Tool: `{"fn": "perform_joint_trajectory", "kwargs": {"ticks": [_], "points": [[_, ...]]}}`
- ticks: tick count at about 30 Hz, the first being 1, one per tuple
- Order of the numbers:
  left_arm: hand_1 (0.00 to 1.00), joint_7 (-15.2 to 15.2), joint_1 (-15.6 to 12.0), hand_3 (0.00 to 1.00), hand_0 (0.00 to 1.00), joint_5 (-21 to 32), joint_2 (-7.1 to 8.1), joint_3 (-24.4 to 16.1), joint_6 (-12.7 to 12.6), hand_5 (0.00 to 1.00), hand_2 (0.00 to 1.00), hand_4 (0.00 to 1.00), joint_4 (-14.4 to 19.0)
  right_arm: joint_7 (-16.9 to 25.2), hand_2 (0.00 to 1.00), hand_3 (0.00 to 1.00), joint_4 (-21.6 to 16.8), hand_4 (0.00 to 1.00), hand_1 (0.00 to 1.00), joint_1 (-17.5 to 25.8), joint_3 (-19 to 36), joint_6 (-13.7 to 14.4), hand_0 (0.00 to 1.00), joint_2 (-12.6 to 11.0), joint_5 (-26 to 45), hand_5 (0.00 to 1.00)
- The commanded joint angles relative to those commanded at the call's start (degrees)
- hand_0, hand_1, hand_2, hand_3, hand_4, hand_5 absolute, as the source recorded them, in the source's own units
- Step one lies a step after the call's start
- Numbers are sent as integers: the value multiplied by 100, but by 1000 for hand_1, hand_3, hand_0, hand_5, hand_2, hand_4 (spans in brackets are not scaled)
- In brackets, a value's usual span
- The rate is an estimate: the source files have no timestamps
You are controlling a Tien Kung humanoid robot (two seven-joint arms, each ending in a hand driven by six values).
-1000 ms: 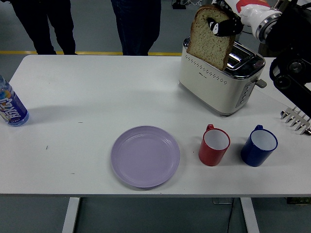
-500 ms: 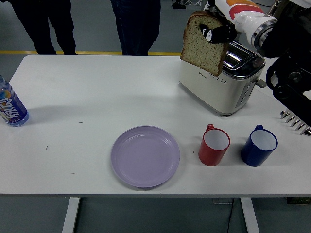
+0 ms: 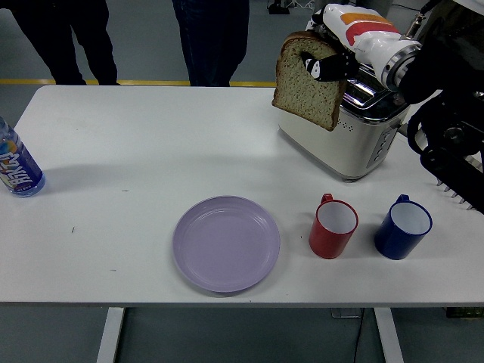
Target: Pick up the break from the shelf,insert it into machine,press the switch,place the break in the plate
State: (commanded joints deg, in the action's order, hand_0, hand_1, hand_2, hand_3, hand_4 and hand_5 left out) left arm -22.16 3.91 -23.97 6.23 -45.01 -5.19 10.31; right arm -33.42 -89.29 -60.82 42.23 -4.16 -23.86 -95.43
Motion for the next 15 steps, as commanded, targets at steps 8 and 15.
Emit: {"fn": "perform_joint_trajectory", "kwargs": {"ticks": [8, 15], "points": [[501, -9, -18, 781, 382, -45, -3, -36, -1, 998, 656, 649, 0, -16, 410, 450, -241, 430, 167, 78, -46, -21, 86, -27, 155, 100], [501, -14, -28, 782, 382, -74, -2, -59, 6, 998, 657, 649, 0, -37, 409, 449, -467, 430, 167, 172, -92, -54, 86, -64, 383, 101]]}}
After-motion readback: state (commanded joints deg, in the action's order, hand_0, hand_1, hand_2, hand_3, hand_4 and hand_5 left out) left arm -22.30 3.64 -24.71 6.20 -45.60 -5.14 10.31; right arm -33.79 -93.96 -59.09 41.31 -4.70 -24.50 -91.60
